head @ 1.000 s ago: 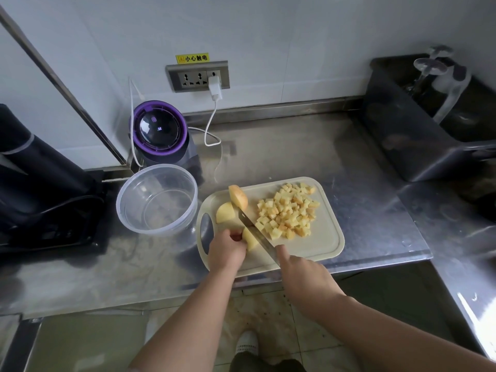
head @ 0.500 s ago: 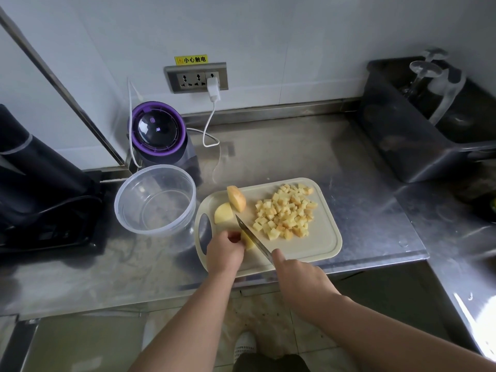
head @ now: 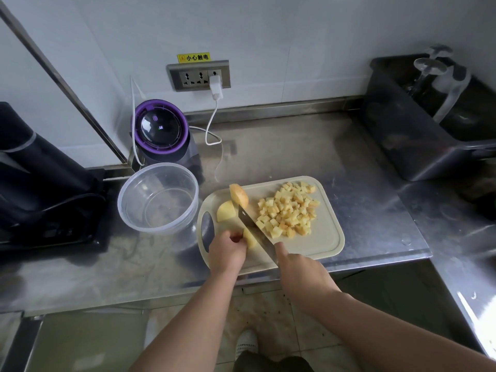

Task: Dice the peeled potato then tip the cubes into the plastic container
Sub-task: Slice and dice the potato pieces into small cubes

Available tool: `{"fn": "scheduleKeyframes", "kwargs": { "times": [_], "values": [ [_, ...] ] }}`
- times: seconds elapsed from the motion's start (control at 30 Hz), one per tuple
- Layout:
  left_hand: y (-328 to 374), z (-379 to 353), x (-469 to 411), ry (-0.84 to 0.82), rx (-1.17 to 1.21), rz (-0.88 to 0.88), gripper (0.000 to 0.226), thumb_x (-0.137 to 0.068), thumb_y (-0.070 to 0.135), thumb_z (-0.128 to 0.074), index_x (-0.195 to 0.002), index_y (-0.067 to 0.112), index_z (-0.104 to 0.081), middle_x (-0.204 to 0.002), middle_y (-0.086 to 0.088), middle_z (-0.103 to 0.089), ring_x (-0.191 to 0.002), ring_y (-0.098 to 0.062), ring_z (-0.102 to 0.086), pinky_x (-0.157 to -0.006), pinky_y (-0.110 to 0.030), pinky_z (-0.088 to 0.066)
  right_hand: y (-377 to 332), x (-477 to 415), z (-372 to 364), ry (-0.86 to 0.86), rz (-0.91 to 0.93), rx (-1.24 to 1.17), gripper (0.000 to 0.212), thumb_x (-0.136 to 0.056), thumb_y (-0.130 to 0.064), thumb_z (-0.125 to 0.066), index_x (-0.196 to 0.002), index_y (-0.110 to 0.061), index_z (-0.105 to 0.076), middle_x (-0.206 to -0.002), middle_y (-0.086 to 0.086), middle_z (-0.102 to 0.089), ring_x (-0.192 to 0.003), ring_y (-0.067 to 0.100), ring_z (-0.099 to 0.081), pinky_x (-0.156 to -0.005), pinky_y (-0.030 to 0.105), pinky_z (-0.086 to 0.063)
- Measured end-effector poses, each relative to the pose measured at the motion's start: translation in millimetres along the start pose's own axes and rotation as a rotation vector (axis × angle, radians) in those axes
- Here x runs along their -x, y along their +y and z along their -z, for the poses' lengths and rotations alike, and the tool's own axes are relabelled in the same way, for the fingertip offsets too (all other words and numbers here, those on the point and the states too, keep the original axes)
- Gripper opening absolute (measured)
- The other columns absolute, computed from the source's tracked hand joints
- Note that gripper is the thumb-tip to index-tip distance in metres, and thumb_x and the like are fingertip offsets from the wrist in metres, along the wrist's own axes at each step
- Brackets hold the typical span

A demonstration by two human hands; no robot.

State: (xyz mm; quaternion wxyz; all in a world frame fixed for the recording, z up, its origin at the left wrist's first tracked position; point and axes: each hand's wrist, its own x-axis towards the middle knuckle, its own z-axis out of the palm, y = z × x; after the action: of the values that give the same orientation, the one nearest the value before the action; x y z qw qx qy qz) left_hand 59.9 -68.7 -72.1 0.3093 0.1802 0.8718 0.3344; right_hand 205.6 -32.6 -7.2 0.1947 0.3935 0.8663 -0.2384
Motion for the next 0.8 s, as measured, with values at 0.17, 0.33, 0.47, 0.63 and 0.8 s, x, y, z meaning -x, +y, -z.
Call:
{"fn": "scheduleKeyframes", "kwargs": {
  "times": [0.17,0.33,0.47,0.63,0.8],
  "values": [
    [-2.5,0.6,1.1,-0.015,0.051,0.012,0.016,-0.087,0.019,-0.064,-0.102,0.016,-0.070,-0.100,0.000,-0.070,-0.096,-0.021,-0.063,-0.086,-0.033,-0.050,-1.1,8.2,-2.4,-0.020,0.008,0.042,0.049,-0.095,0.001,-0.044,-0.136,-0.017,-0.026,-0.089,0.005,-0.060,-0.080,0.022,-0.064,-0.068,0.034,-0.054],
    [-2.0,0.6,0.5,-0.013,0.072,0.019,0.018,-0.086,0.016,-0.065,-0.103,0.014,-0.070,-0.101,-0.001,-0.070,-0.099,-0.022,-0.063,-0.090,-0.034,-0.050,-2.7,8.8,-5.5,-0.013,0.013,0.050,0.053,-0.092,0.003,-0.047,-0.135,-0.017,-0.025,-0.076,0.001,-0.050,-0.077,0.021,-0.063,-0.062,0.033,-0.050],
    [-3.1,0.8,0.2,-0.021,0.067,0.026,0.018,-0.087,0.017,-0.065,-0.103,0.013,-0.070,-0.102,-0.002,-0.070,-0.099,-0.022,-0.063,-0.091,-0.035,-0.050,-4.4,8.7,-6.3,-0.018,0.014,0.054,0.056,-0.093,0.003,-0.047,-0.139,-0.019,-0.022,-0.074,0.000,-0.048,-0.075,0.019,-0.060,-0.053,0.026,-0.041],
    [-3.3,0.5,-0.6,-0.013,0.071,0.022,0.017,-0.087,0.016,-0.064,-0.102,0.013,-0.071,-0.100,-0.001,-0.070,-0.098,-0.023,-0.063,-0.086,-0.032,-0.049,-7.1,6.1,-9.1,-0.022,0.009,0.079,0.062,-0.094,0.001,-0.049,-0.144,-0.017,-0.017,-0.081,0.001,-0.051,-0.078,0.019,-0.063,-0.060,0.029,-0.047],
    [-2.1,0.6,0.2,-0.010,0.060,0.033,0.016,-0.087,0.014,-0.062,-0.101,0.014,-0.070,-0.093,0.001,-0.068,-0.091,-0.019,-0.061,-0.080,-0.029,-0.046,-8.7,1.6,-11.5,-0.041,0.011,0.097,0.065,-0.096,-0.001,-0.051,-0.147,-0.017,-0.014,-0.086,0.003,-0.052,-0.081,0.017,-0.064,-0.066,0.029,-0.053]
  ]
}}
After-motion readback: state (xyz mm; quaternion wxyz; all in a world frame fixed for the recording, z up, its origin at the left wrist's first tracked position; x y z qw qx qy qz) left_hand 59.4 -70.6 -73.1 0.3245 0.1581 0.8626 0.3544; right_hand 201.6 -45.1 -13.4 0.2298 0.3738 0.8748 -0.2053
